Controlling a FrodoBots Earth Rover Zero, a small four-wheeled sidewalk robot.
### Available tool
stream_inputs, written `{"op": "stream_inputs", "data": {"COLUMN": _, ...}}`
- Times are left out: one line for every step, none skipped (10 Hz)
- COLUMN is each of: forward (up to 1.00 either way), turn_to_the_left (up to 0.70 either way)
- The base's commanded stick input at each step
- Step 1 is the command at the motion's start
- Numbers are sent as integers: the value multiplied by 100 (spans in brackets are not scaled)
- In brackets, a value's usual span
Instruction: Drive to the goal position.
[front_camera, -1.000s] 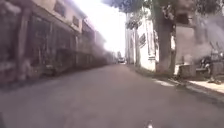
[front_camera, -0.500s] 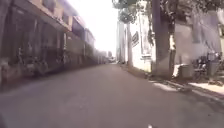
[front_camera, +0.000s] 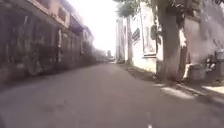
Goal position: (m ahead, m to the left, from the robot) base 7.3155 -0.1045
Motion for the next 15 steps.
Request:
{"op": "stream_inputs", "data": {"forward": 100, "turn_to_the_left": 0}}
{"op": "stream_inputs", "data": {"forward": 100, "turn_to_the_left": 0}}
{"op": "stream_inputs", "data": {"forward": 100, "turn_to_the_left": 0}}
{"op": "stream_inputs", "data": {"forward": 100, "turn_to_the_left": 0}}
{"op": "stream_inputs", "data": {"forward": 100, "turn_to_the_left": 0}}
{"op": "stream_inputs", "data": {"forward": 100, "turn_to_the_left": 0}}
{"op": "stream_inputs", "data": {"forward": 100, "turn_to_the_left": 0}}
{"op": "stream_inputs", "data": {"forward": 100, "turn_to_the_left": 0}}
{"op": "stream_inputs", "data": {"forward": 100, "turn_to_the_left": 0}}
{"op": "stream_inputs", "data": {"forward": 100, "turn_to_the_left": 0}}
{"op": "stream_inputs", "data": {"forward": 100, "turn_to_the_left": 0}}
{"op": "stream_inputs", "data": {"forward": 100, "turn_to_the_left": 0}}
{"op": "stream_inputs", "data": {"forward": 100, "turn_to_the_left": 0}}
{"op": "stream_inputs", "data": {"forward": 100, "turn_to_the_left": 0}}
{"op": "stream_inputs", "data": {"forward": 100, "turn_to_the_left": 0}}
